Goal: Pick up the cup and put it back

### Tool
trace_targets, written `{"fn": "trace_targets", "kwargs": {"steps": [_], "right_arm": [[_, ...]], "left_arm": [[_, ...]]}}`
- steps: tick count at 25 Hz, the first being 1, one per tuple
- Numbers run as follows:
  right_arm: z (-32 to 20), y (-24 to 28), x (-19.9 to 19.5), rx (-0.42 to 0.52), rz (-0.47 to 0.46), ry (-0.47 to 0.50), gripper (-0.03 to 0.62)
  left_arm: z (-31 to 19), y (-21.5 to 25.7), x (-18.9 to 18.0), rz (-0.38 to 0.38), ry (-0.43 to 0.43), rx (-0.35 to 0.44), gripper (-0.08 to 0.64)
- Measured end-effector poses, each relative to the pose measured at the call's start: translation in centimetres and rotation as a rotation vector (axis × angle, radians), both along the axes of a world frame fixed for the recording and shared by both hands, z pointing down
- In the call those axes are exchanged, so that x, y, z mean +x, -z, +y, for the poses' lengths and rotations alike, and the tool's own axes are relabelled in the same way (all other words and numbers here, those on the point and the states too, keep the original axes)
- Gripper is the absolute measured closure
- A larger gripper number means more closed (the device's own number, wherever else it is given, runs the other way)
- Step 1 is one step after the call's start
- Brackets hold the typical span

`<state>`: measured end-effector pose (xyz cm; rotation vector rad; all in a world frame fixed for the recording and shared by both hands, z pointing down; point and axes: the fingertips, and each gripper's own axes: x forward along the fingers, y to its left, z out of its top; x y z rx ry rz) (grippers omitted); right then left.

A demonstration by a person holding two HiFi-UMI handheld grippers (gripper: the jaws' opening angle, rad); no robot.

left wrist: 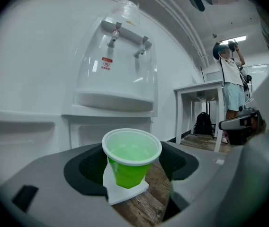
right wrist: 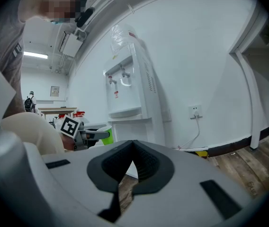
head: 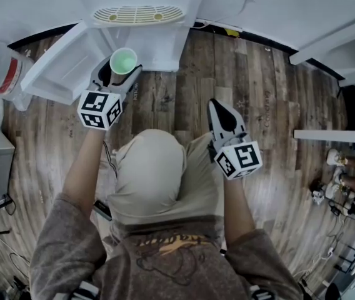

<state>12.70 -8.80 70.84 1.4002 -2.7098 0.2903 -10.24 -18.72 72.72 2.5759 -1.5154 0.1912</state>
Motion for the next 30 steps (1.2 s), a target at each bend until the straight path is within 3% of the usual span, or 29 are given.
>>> {"fn": "trace_targets", "kwargs": {"steps": [17,30], "right_arm": [[-1.4,0.2,-2.2,-0.012,-0.009,-0.001,0.591],[-2.9,0.4,-2.6,-0.027,-0.010,-0.028,0.591]], "left_arm": [[-10.3,-8.6,-0.1,-0.016,0.013,-0.023,0.221],[-16.6,-16.0,1.0,-0.005,0.037,-0.099,0.222]]}}
